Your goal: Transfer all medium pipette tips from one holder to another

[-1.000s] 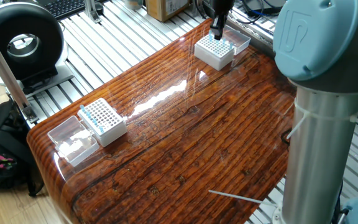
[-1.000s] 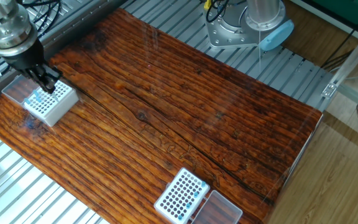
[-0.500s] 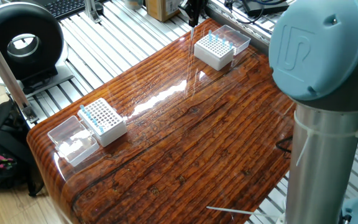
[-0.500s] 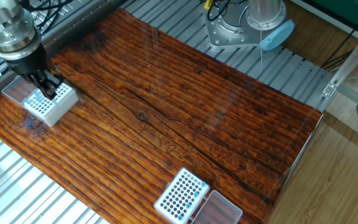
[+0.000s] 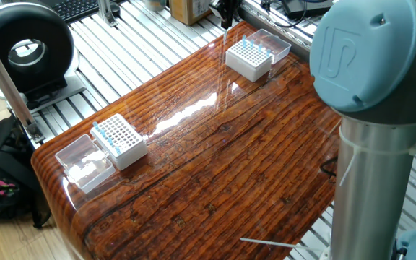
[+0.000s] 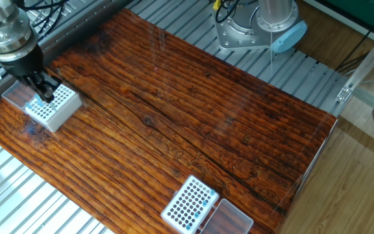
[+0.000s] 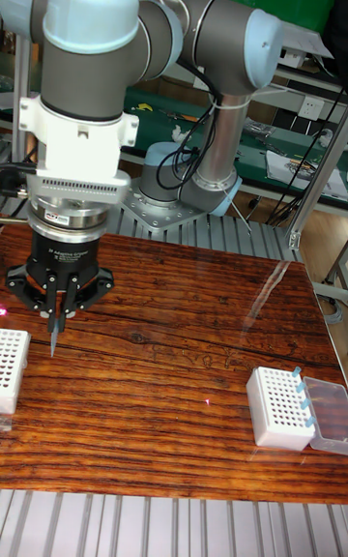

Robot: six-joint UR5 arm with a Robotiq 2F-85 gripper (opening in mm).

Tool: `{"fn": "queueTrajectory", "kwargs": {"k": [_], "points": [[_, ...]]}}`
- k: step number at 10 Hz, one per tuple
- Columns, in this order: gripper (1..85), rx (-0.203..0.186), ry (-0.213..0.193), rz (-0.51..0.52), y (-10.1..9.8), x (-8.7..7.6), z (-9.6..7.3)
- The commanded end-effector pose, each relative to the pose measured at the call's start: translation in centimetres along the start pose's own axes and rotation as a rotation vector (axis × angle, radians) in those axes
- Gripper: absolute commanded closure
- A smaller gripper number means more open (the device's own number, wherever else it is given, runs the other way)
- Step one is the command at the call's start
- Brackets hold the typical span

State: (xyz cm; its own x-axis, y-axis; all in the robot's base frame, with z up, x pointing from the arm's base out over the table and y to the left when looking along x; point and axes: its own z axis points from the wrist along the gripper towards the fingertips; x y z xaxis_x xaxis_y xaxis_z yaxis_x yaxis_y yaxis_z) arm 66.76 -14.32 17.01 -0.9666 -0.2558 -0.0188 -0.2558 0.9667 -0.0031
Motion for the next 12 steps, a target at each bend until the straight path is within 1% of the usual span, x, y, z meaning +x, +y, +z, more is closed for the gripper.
{"fn": "queueTrajectory", "kwargs": {"k": [1, 2, 3, 4, 5, 6, 7, 8, 9, 10, 11, 12], "points": [[84.3, 0.046, -0.034, -0.189, -1.4, -1.0, -0.2], [84.3, 0.052, -0.033, -0.197, -1.5, -1.0, -0.2], [84.3, 0.035, -0.025, -0.185, -0.4, -1.0, -0.5], [84.3, 0.011, -0.003, -0.154, 2.3, -2.0, -1.4], [84.3, -0.011, 0.004, -0.106, 5.7, -3.2, -1.9], [84.3, -0.026, -0.005, -0.056, 9.6, -4.2, -2.0], [84.3, -0.046, -0.023, 0.001, 13.4, -5.2, -1.8], [84.3, -0.060, -0.035, 0.065, 17.2, -5.9, -1.7], [84.3, -0.066, -0.040, 0.114, 19.9, -6.0, -1.6], [84.3, -0.049, -0.042, 0.137, 21.7, -5.5, -1.4], [84.3, -0.011, -0.033, 0.135, 22.5, -4.4, -1.0], [84.3, -0.015, -0.031, 0.160, 23.2, -4.0, -0.9]]}}
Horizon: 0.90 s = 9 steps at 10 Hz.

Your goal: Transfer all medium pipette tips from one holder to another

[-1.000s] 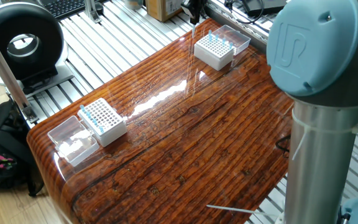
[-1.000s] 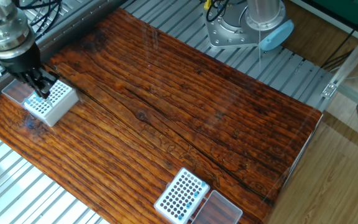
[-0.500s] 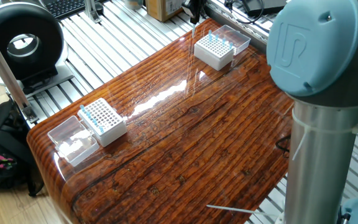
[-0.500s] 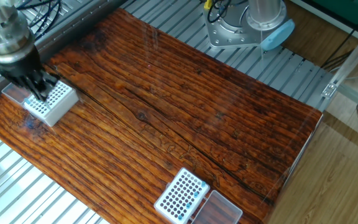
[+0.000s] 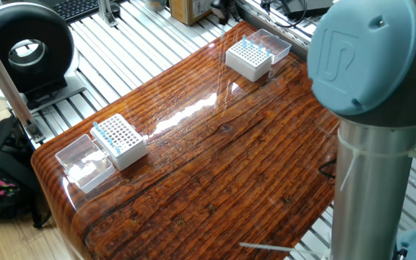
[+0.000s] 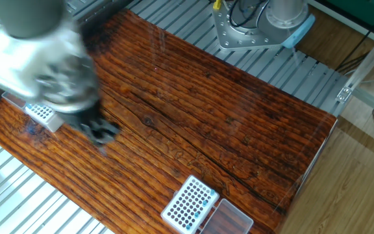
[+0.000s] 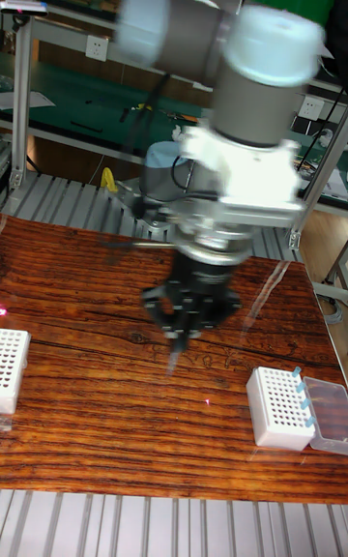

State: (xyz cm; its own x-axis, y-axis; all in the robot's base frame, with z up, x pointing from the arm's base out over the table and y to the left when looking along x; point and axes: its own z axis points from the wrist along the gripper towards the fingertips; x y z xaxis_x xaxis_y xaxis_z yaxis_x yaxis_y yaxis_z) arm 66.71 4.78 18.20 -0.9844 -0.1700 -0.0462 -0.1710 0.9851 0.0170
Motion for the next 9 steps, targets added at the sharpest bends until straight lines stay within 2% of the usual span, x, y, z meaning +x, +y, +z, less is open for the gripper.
{"fn": "queueTrajectory", "kwargs": {"k": [1, 2, 3, 4, 5, 6, 7, 9], "points": [[84.3, 0.009, -0.007, 0.074, 4.4, 1.2, 0.3], [84.3, 0.007, -0.001, 0.043, 4.5, 1.4, 0.4], [84.3, 0.005, 0.025, -0.044, 4.5, 2.0, 0.3], [84.3, 0.032, 0.045, -0.181, 3.7, 2.5, 0.3], [84.3, 0.051, 0.039, -0.263, 3.2, 2.2, 0.3], [84.3, 0.072, 0.014, -0.310, 2.8, 1.5, 0.3], [84.3, 0.046, -0.010, -0.304, 3.6, 1.4, 0.5], [84.3, 0.004, -0.020, -0.204, 8.6, 1.5, 0.0]]}}
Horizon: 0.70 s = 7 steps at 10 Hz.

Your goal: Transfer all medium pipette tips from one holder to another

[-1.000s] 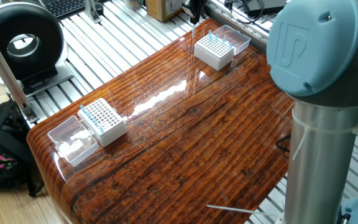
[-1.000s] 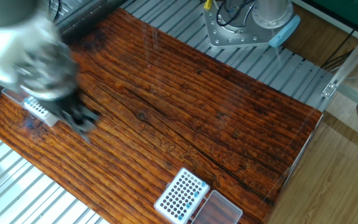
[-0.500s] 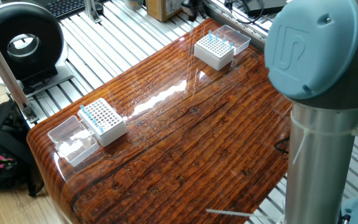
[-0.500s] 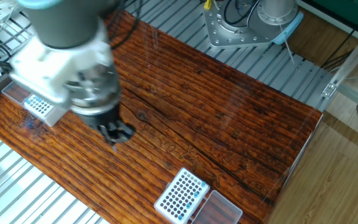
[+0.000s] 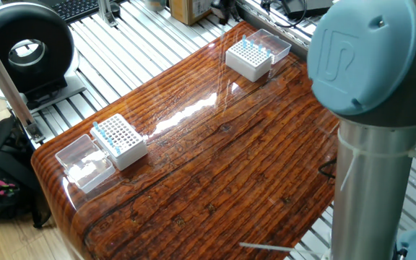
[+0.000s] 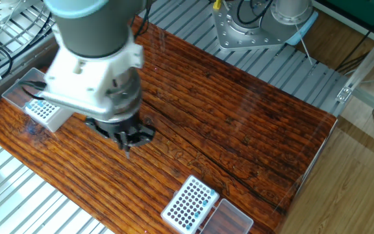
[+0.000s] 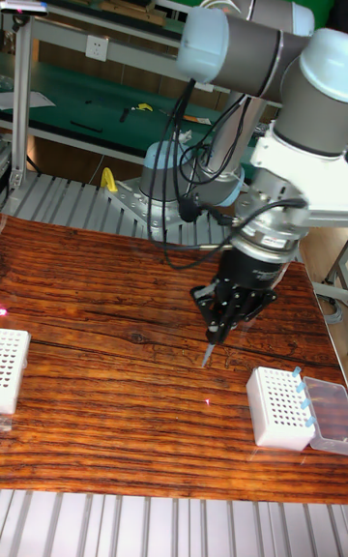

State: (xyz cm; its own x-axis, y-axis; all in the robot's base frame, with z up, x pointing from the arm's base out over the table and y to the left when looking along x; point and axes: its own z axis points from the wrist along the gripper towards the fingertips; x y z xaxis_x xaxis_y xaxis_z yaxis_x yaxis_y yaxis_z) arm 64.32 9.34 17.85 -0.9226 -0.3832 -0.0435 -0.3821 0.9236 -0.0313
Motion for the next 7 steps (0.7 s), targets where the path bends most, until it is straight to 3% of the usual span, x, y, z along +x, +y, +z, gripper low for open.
{"fn": "queueTrajectory", "kwargs": {"k": [1, 4, 7], "points": [[84.3, -0.044, -0.024, 0.080, 6.3, -1.7, -0.8], [84.3, -0.053, -0.046, 0.210, 12.4, -2.1, -0.4], [84.3, -0.023, -0.057, 0.245, 15.0, -1.0, 1.4]]}}
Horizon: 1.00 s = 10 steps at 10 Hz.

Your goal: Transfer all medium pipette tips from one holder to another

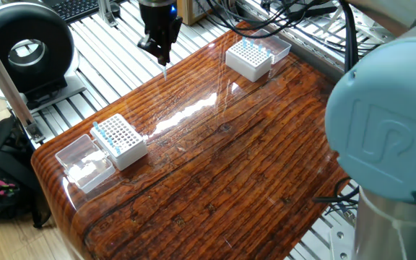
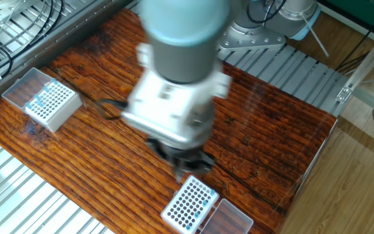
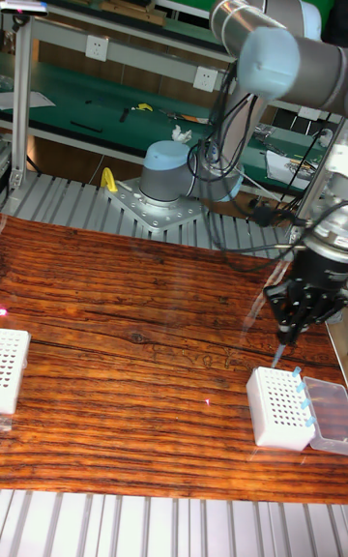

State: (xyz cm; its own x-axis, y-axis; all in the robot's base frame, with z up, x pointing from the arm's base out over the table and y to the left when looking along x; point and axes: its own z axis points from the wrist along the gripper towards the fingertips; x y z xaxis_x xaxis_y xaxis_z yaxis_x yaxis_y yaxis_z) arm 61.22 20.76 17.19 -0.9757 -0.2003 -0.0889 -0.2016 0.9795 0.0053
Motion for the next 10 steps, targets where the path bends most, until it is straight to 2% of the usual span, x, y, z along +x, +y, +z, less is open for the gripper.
{"fn": "queueTrajectory", "kwargs": {"k": [1, 5, 10], "points": [[84.3, 0.005, -0.014, 0.052, 3.3, 1.4, 1.7], [84.3, 0.004, -0.010, 0.049, 4.1, 1.8, 3.3], [84.3, 0.008, -0.012, 0.042, 3.8, 1.6, 4.7]]}}
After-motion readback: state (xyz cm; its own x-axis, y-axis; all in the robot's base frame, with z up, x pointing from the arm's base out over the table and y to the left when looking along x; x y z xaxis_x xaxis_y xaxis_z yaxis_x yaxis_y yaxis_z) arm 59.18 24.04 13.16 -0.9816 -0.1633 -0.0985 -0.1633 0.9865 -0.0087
